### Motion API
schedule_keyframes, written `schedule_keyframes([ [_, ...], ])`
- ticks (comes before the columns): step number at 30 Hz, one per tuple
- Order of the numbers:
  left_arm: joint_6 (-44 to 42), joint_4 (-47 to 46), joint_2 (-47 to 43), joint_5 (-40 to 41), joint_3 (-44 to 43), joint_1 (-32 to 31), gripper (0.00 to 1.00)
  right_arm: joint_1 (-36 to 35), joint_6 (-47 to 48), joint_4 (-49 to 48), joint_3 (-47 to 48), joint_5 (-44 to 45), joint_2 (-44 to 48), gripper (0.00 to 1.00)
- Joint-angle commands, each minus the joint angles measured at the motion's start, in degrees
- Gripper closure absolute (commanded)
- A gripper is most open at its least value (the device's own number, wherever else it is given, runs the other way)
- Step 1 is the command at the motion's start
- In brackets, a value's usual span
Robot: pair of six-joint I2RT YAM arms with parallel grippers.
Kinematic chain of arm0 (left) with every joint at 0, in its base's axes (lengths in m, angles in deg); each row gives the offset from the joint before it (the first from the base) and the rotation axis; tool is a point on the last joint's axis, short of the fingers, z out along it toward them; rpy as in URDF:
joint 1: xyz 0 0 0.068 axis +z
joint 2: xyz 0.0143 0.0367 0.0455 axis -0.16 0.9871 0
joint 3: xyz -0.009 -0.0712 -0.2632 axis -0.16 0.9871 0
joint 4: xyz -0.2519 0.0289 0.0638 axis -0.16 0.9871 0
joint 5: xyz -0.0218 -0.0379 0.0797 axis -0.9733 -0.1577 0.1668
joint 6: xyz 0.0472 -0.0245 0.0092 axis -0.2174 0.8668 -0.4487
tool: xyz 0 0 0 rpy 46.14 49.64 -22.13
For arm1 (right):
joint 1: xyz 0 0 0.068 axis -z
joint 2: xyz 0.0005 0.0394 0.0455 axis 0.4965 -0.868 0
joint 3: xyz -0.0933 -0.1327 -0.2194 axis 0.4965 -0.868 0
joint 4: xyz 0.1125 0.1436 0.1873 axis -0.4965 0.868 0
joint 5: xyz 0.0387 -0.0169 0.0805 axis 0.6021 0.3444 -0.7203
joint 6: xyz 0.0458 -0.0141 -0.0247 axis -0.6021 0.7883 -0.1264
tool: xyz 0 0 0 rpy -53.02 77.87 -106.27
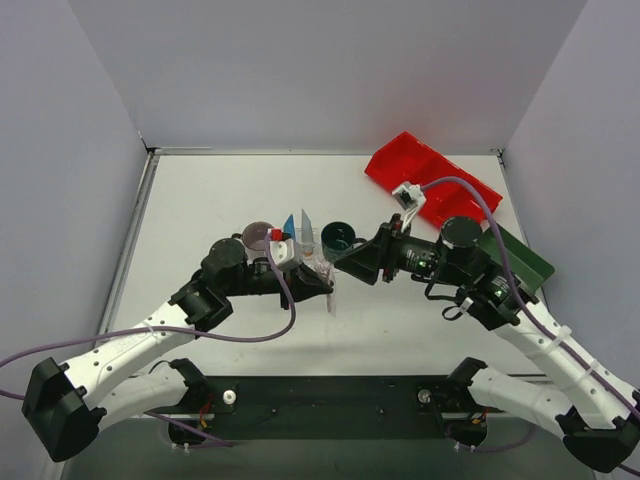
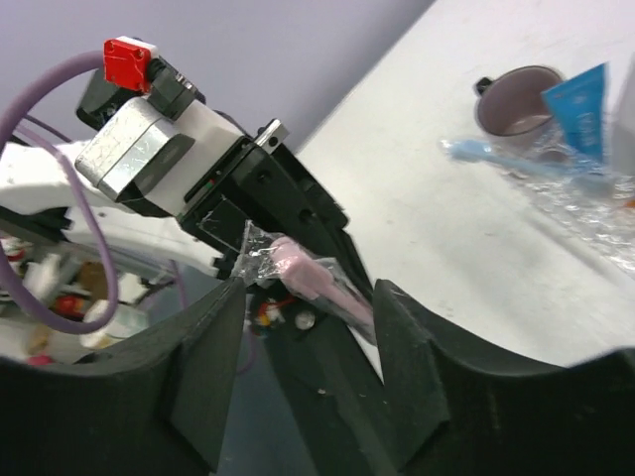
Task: Prepare toiletry sets of a toothbrush and toothpaste on the tray
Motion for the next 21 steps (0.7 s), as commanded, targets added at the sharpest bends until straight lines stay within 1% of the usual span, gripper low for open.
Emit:
schedule_keyframes([
  [1,-5.22,6.21,1.64,-4.94,-4.26,-2.39,1.0,1.13,12.76,17.61,9.01,3.03,4.08,0.44],
  [2,-5.32,7.26,2.08,-5.99,-4.96,-2.83,1.0,1.13,16.61,20.43,10.78,2.95,4.26,0.39],
  [3,-6.97,9.53,2.61,-7.91,-5.49,-3.18,1.0,1.13,17.96,25.24,12.19,2.69,4.17,0.37],
  [5,-7.43,10.96,4.37,-10.03,-6.98,-3.45,1.0,1.04,21.2,30.79,15.78,1.19,3.56,0.35],
  [7,-7.17,12.02,5.6,-12.92,-7.6,-3.63,1.0,0.51,22.71,33.1,16.94,-1.34,3.21,0.34],
  [12,-6.64,12.28,7.36,-16.63,-8.31,-3.63,1.0,-3.09,25.08,34.61,15.11,-2.68,1.28,0.36],
  [14,-6.55,12.37,7.89,-17.42,-8.48,-3.71,1.0,-4.4,25.53,34.26,14.49,-1.02,0.31,0.39],
  [17,-6.55,12.63,8.07,-17.42,-8.66,-3.71,1.0,-6.07,26.49,33.73,14.22,0.3,-1.53,0.4],
  [19,-6.64,12.63,8.15,-17.33,-8.66,-3.8,1.0,-7.74,27.28,33.55,14.4,2.32,-2.67,0.4],
  [21,-6.64,12.63,8.07,-17.42,-8.57,-3.89,1.0,-9.32,27.9,33.46,14.66,4.25,-3.47,0.38],
])
